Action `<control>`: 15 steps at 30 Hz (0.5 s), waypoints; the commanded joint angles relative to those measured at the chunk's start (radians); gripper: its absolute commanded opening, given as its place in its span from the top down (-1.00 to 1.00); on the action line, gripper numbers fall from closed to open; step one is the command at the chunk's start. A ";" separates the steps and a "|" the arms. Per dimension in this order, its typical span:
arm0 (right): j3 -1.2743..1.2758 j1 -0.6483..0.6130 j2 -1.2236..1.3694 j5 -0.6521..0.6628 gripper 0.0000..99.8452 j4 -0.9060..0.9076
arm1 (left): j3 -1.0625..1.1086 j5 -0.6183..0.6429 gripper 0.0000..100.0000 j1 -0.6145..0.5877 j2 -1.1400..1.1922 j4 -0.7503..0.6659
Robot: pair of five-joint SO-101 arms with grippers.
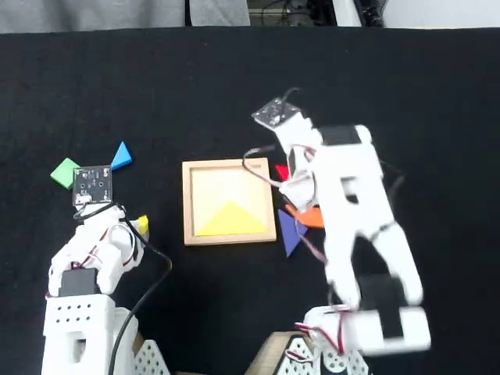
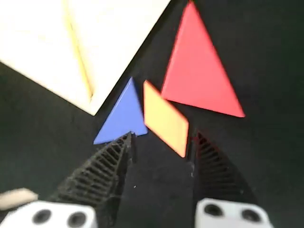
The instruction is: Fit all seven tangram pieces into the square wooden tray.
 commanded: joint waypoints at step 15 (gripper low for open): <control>-0.111 0.006 0.213 0.321 0.62 -0.104 | 0.024 -0.012 0.60 0.012 -0.011 -0.069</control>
